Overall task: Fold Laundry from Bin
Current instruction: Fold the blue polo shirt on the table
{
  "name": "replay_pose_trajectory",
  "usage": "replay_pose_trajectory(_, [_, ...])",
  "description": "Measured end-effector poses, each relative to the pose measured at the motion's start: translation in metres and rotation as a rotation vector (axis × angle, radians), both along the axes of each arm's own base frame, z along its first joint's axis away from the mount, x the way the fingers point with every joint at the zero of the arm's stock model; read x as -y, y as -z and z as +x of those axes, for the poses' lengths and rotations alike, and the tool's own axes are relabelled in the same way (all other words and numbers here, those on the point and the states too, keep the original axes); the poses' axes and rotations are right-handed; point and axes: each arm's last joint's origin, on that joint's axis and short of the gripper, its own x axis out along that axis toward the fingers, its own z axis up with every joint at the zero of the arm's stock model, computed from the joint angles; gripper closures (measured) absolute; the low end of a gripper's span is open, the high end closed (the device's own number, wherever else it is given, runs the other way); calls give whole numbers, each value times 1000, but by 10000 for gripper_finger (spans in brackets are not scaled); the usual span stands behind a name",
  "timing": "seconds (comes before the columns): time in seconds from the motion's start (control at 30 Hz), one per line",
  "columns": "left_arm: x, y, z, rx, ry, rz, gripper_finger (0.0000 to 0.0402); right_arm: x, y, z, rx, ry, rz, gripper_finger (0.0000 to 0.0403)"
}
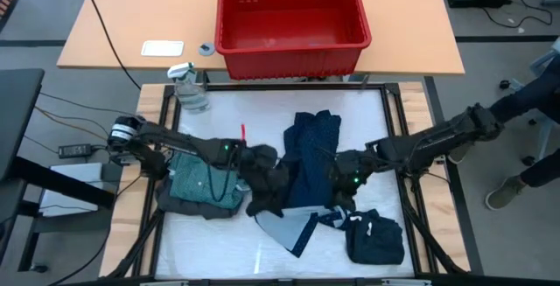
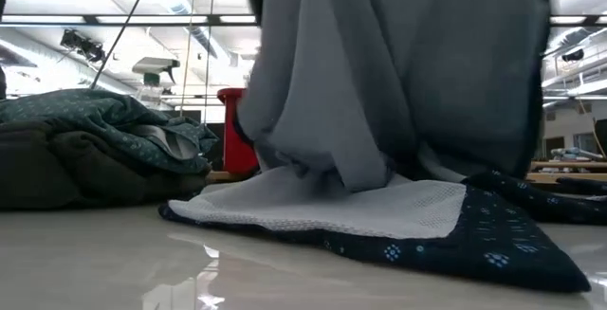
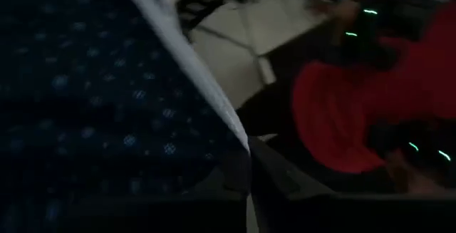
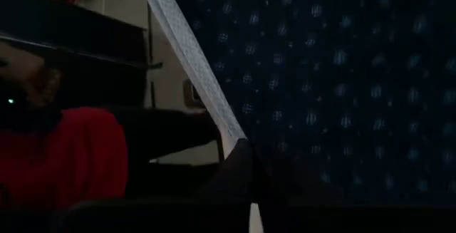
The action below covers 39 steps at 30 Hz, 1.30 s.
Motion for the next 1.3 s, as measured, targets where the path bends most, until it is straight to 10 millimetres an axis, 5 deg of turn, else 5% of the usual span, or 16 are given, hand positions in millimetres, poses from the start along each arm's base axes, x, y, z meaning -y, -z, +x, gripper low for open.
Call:
replay_pose_trajectory(0.17, [4, 6, 1, -108, -57, -45, 352, -4, 13, -7, -109, -71, 115, 320])
replay_pose_trajectory(0.37, [-33, 2, 2, -159, -196, -65, 306, 6, 13, -7, -137, -36, 122, 248])
replay_pose_trajectory(0.73, [-136, 3, -5, -146, -453, -24, 285, 102, 17, -1, -102, 565, -181, 216])
replay_pose_trajectory(0.9, [-174, 3, -14, -124, -515, -16, 285, 136, 35, 3, -162, 607, -285, 217])
replay_pose_trajectory(1.2, [-177, 2, -17, -104, -443, -39, 285, 146, 70, 15, -288, 586, -373, 220])
replay_pose_trajectory(1.3, [-171, 3, -16, -138, -445, -70, 285, 145, 75, 16, -312, 568, -390, 247])
